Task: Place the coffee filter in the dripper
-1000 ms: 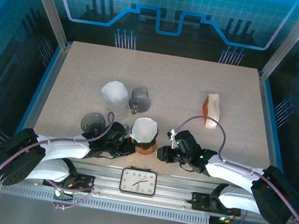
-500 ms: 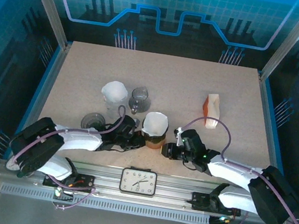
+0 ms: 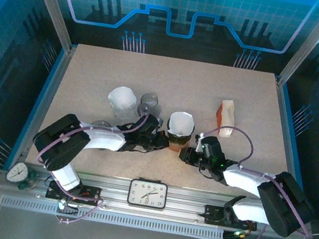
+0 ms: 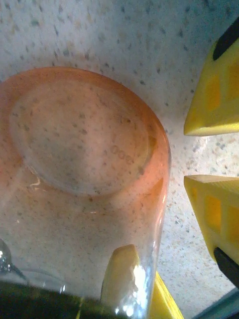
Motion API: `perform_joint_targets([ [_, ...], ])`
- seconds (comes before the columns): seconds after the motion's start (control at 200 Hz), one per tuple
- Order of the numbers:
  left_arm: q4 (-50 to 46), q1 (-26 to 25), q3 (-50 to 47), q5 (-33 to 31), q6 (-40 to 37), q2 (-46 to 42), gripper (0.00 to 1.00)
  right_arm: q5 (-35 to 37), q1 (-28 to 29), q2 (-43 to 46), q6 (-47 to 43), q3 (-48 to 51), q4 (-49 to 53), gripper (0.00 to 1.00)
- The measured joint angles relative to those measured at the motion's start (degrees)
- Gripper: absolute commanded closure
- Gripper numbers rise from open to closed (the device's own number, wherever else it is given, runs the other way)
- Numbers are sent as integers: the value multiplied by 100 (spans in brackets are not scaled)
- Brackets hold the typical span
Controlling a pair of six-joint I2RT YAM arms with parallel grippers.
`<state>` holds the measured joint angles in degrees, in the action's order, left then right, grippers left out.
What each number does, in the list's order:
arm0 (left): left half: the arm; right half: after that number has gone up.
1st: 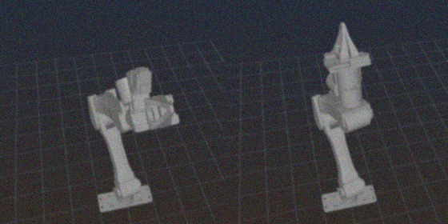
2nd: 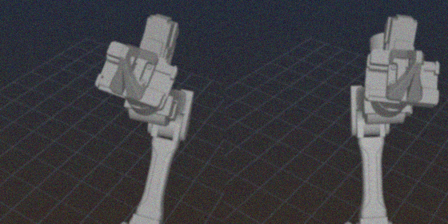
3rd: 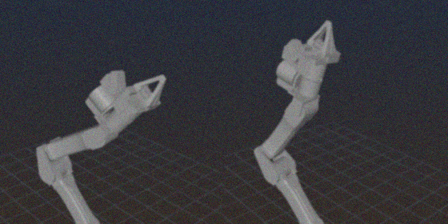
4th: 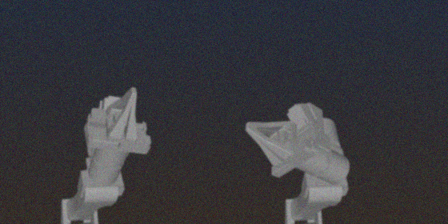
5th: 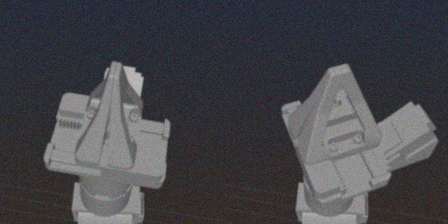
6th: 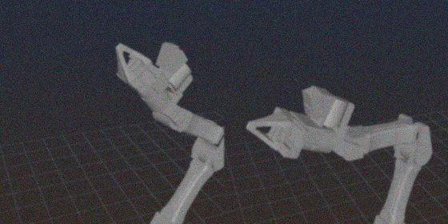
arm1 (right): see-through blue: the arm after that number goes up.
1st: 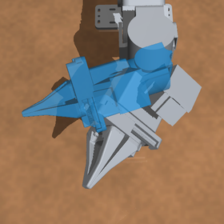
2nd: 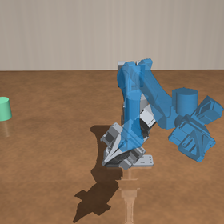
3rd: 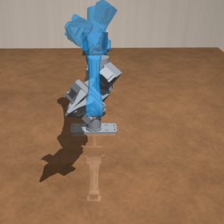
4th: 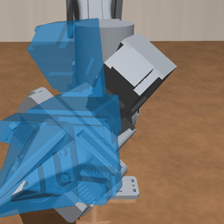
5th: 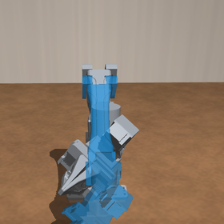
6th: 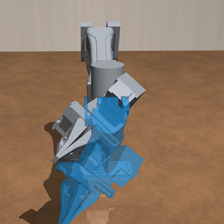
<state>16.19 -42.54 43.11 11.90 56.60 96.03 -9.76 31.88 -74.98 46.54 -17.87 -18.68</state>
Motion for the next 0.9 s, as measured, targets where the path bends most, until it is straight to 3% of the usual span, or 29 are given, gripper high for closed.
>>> perform_joint_targets([
  [0.335,-2,7,612,15,-127,562,100,-168,-448,-726,249,31,-990,73],
  [0.655,-103,76,669,11,-144,588,100,-426,-621,-1469,691,24,-2234,76],
  [0.901,-234,76,566,11,-138,479,100,-437,-651,-1775,887,-111,-2555,77],
])
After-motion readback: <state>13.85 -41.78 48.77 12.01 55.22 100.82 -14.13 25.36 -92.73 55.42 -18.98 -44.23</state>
